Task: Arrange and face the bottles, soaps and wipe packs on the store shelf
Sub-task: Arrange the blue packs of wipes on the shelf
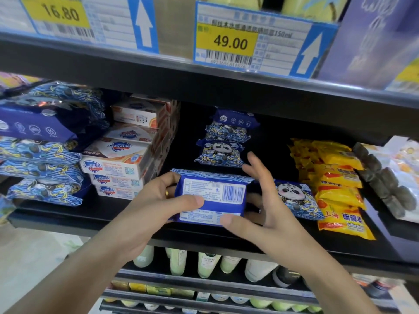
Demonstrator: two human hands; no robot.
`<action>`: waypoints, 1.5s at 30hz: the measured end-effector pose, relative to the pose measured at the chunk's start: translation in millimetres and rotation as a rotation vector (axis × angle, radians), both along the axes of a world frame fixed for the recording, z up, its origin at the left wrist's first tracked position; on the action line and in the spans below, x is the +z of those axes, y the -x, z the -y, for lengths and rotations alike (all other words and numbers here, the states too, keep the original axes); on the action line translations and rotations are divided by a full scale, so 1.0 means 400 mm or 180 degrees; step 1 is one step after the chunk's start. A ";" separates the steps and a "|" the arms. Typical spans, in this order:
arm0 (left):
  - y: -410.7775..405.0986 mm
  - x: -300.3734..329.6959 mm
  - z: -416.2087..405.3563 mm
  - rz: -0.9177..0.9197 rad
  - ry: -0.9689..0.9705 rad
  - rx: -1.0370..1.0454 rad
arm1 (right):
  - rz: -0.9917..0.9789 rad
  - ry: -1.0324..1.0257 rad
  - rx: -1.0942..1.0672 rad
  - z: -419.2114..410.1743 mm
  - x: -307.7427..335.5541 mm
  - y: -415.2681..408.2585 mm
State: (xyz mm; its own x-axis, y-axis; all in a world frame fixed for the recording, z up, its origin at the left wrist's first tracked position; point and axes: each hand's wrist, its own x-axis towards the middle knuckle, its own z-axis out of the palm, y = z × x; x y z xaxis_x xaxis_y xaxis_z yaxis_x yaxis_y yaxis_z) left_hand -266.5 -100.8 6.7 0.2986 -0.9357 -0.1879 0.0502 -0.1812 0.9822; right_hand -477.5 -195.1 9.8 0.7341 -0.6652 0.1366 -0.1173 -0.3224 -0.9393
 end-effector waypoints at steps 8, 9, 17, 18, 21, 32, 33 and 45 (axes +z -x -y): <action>-0.008 -0.017 -0.002 -0.0025 0.0545 0.0167 | -0.0409 -0.1120 -0.0143 0.018 0.032 -0.010; -0.009 -0.017 -0.003 0.0001 0.0596 0.0200 | -0.0388 -0.1306 -0.0168 0.018 0.033 -0.012; -0.018 -0.025 -0.016 0.0310 0.1003 0.0061 | -0.0456 -0.1816 0.0015 0.024 0.047 -0.027; -0.016 -0.026 -0.018 0.0379 0.1047 0.0016 | -0.0430 -0.1869 0.0067 0.023 0.051 -0.030; -0.011 -0.027 -0.021 0.0613 0.1116 -0.0051 | -0.0329 -0.2041 0.0145 0.022 0.058 -0.036; -0.015 -0.042 -0.021 0.0700 0.0924 -0.0020 | 0.0123 -0.1975 -0.0281 0.026 0.045 -0.030; -0.014 -0.044 -0.021 0.0648 0.0853 -0.0008 | 0.0150 -0.1914 -0.0296 0.026 0.045 -0.028; -0.029 -0.036 0.007 -0.0767 0.0295 0.0554 | 0.0164 -0.0730 -0.0232 0.010 0.035 -0.009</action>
